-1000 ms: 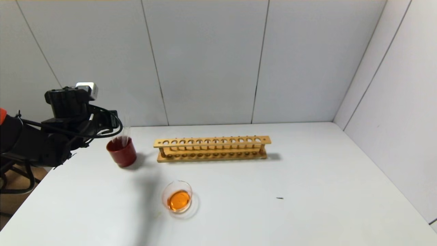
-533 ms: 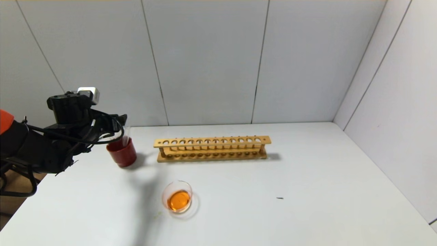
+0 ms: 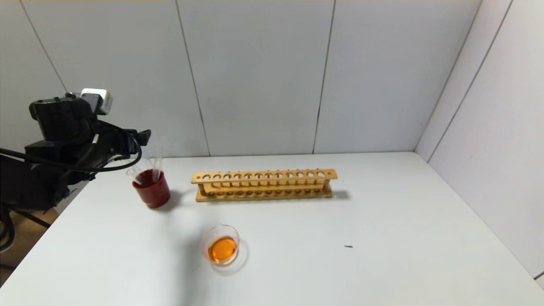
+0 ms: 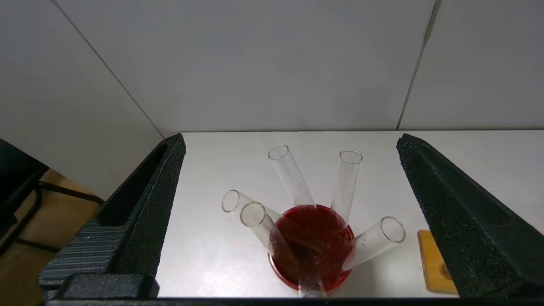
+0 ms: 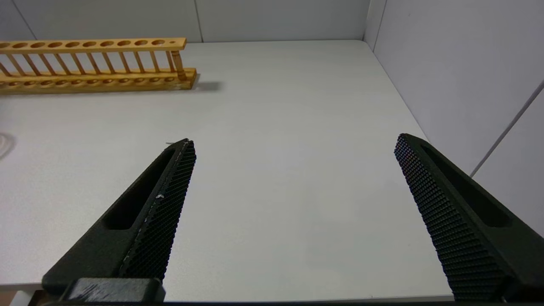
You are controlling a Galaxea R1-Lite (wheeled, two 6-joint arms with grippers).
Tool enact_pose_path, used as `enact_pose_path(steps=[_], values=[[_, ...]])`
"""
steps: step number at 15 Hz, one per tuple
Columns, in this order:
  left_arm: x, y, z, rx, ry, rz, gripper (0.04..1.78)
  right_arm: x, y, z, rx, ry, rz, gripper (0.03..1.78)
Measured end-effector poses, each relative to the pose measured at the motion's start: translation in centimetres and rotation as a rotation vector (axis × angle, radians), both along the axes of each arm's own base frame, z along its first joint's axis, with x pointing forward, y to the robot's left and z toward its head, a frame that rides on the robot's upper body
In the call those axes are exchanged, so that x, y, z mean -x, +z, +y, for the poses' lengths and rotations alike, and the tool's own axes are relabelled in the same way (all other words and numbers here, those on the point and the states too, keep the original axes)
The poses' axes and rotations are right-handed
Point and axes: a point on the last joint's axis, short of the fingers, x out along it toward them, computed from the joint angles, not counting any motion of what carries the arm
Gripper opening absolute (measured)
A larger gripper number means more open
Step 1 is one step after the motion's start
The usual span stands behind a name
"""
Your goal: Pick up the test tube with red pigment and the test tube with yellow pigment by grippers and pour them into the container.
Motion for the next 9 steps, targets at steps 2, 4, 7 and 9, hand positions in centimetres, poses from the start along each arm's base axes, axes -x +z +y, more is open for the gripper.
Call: enact_pose_path(steps=[2,4,7,9], values=[[2.0,1.8,0.0,-0.018,-0.007,-0.014,1.75,0.0,0.0,0.0,0.000,0.000,0.000,1.71],[4.7,3.5,0.0,-0.031,-0.013,-0.026,1.75,0.0,0.0,0.0,0.000,0.000,0.000,1.71],[10.0,5.2,-0.1,-0.039,-0.019,-0.043,1.75,0.0,0.0,0.0,0.000,0.000,0.000,1.71],[13.8,5.6,-0.2,-0.039,-0.019,-0.040,1.75,0.0,0.0,0.0,0.000,0.000,0.000,1.71]])
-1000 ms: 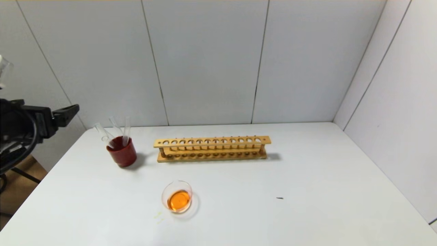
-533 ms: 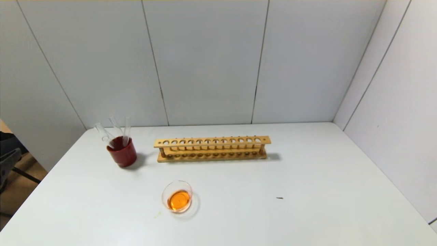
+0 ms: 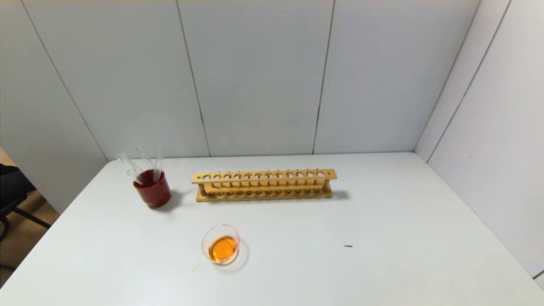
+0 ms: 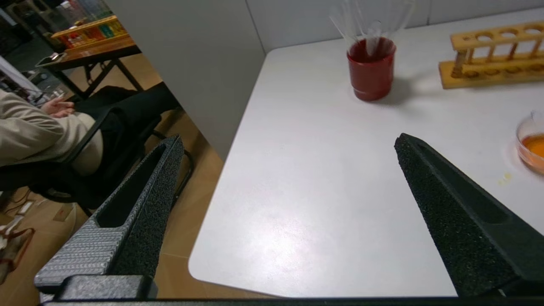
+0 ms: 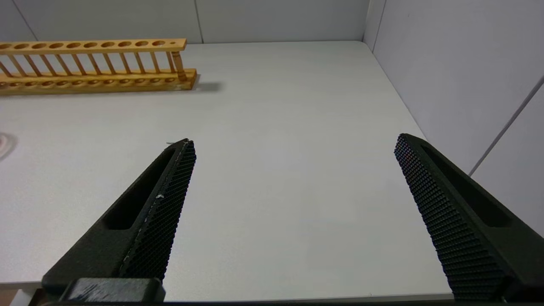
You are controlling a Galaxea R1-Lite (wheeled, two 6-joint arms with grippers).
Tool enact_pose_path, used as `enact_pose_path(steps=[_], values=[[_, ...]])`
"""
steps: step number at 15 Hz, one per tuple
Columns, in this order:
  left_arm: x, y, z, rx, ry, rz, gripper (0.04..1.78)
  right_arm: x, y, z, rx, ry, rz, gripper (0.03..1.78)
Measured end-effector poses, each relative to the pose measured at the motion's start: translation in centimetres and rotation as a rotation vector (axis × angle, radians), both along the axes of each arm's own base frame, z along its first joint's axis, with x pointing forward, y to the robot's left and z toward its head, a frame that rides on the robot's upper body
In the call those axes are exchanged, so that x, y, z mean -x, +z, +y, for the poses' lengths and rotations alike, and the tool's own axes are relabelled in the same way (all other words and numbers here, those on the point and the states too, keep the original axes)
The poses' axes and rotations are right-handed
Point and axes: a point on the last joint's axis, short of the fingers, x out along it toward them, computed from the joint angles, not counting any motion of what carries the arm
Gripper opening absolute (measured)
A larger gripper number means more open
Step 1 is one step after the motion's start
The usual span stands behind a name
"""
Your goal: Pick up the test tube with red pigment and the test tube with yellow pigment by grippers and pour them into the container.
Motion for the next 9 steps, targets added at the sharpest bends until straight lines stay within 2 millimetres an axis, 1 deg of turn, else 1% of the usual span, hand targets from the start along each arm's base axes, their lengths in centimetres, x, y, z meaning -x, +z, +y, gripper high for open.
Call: enact_pose_path(steps=[2,5,7,9], values=[[0.8,-3.3,-0.1,0.004,-0.072,0.004,1.75,0.0,0.0,0.0,0.000,0.000,0.000,1.71],[0.2,-7.9,-0.3,0.034,-0.182,0.011,1.75,0.0,0.0,0.0,0.000,0.000,0.000,1.71],[-0.3,-8.9,-0.5,0.069,-0.254,-0.050,1.75,0.0,0.0,0.0,0.000,0.000,0.000,1.71],[-0.6,-9.8,-0.6,0.150,-0.285,-0.061,1.75,0.0,0.0,0.0,0.000,0.000,0.000,1.71]])
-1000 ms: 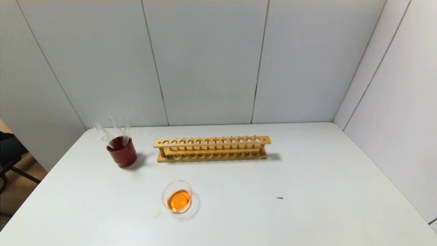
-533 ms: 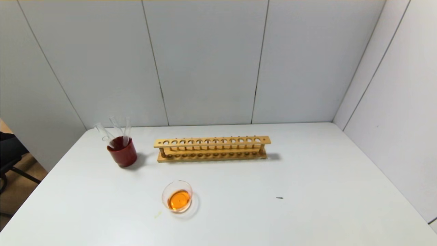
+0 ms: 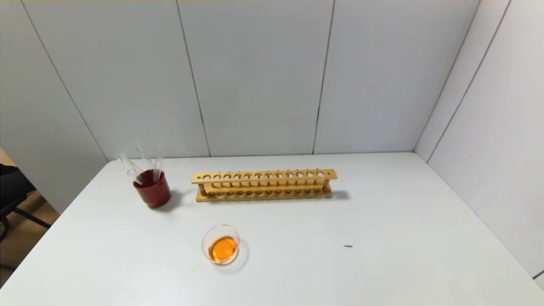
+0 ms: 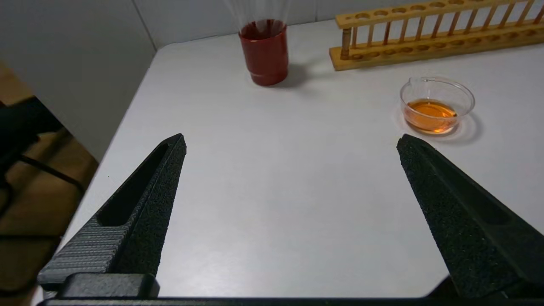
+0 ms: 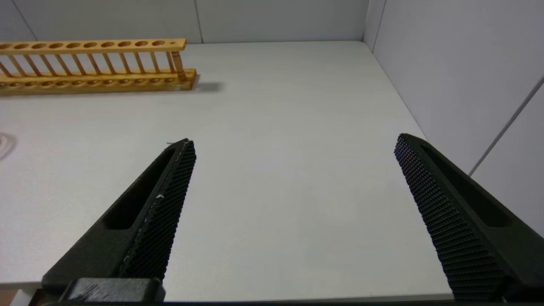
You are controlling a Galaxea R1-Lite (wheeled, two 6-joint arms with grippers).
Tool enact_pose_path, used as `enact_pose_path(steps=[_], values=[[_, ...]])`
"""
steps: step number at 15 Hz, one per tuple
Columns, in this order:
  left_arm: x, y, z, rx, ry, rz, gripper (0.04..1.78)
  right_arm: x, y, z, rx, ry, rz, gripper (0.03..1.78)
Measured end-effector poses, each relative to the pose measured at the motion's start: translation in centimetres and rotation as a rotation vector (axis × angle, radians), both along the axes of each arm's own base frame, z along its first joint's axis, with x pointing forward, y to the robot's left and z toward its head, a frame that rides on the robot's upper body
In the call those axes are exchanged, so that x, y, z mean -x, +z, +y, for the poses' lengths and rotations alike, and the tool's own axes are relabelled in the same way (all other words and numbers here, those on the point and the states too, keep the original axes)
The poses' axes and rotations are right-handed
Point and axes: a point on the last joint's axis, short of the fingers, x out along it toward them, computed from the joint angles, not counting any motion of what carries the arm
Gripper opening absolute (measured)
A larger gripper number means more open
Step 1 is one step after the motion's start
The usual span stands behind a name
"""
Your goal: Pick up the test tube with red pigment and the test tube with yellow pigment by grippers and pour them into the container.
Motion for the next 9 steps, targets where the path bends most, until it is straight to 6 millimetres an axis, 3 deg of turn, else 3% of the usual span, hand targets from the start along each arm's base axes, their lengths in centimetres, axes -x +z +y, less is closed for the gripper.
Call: enact_pose_path(steps=[9], values=[[-0.16,-0.51,0.01,0.110,0.003,-0.003,1.75,0.00,0.00,0.00,-0.001,0.000,0.000,1.71]])
